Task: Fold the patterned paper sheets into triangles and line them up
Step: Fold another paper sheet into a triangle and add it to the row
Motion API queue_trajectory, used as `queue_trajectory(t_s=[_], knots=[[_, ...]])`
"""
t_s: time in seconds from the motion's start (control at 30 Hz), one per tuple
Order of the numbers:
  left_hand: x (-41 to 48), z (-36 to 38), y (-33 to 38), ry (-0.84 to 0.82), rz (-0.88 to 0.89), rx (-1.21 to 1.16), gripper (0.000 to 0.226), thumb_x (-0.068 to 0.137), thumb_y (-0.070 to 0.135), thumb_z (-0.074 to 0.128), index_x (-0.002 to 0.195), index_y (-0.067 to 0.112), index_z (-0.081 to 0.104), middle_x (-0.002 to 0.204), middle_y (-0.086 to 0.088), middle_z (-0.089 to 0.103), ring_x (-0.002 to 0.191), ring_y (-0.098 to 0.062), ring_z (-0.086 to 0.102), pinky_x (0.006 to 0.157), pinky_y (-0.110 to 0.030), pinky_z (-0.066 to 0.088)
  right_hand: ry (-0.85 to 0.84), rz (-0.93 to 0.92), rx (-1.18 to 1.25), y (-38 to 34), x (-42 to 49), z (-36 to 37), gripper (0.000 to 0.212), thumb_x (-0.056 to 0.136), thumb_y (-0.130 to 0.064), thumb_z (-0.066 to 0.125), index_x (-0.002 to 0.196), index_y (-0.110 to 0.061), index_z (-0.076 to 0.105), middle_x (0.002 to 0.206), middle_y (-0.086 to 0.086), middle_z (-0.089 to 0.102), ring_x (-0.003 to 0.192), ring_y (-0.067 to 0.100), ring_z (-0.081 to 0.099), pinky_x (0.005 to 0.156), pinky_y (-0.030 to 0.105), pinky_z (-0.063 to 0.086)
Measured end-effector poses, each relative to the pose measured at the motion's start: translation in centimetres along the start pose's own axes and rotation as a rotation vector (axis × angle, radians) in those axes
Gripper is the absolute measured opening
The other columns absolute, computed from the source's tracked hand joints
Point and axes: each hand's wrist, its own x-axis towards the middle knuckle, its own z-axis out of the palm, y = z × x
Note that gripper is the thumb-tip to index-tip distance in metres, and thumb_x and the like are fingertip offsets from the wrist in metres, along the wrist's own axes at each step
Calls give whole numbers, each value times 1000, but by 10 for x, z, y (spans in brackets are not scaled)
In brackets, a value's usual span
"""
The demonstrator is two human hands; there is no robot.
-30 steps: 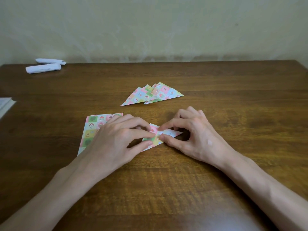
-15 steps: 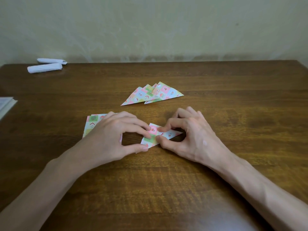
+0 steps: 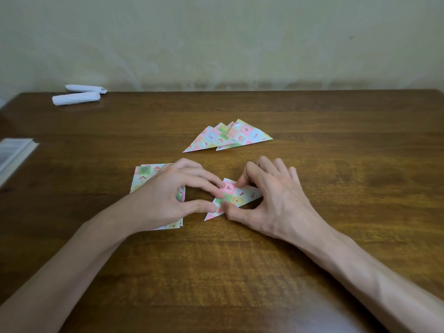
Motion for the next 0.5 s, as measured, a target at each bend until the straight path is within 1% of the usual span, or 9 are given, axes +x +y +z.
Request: queue_trajectory(t_s=[0.07, 0.13, 0.27, 0.4, 0.5], knots=[[0, 1, 0, 6, 13, 25, 30, 83, 53, 75, 113, 49, 74, 128, 34, 62, 136, -9, 41, 113, -51, 34, 14, 3, -14, -1, -2, 2, 53, 66, -85, 53, 92, -40, 44, 94, -19, 39, 91, 10, 36, 81, 30, 25], [0, 0, 1, -19, 9, 43, 34, 82, 54, 75, 116, 50, 72, 131, 34, 60, 138, -8, 39, 114, -50, 33, 10, 12, -21, -2, -2, 2, 58, 65, -89, 53, 94, -40, 42, 96, -19, 40, 93, 10, 36, 83, 30, 26], [-1, -5, 1, -60, -29, 38, 41, 82, 53, 77, 122, 51, 68, 134, 37, 57, 142, -2, 33, 118, -47, 25, -10, 26, -53, -4, -1, 3, 64, 62, -94, 49, 93, -39, 43, 96, -17, 41, 95, 12, 36, 87, 33, 30], [-2, -9, 3, -92, -39, 44, 44, 81, 54, 78, 124, 51, 66, 135, 39, 55, 143, 0, 31, 116, -40, 22, -53, 44, -79, -6, 2, 1, 68, 59, -98, 45, 93, -39, 44, 97, -17, 39, 97, 11, 34, 87, 32, 26], [-1, -9, 4, -95, -27, 85, 48, 79, 59, 76, 125, 53, 65, 135, 41, 53, 141, 0, 31, 113, -36, 21, -78, 57, -77, -5, 4, 0, 70, 56, -99, 43, 94, -40, 43, 97, -19, 38, 97, 11, 32, 87, 32, 24]])
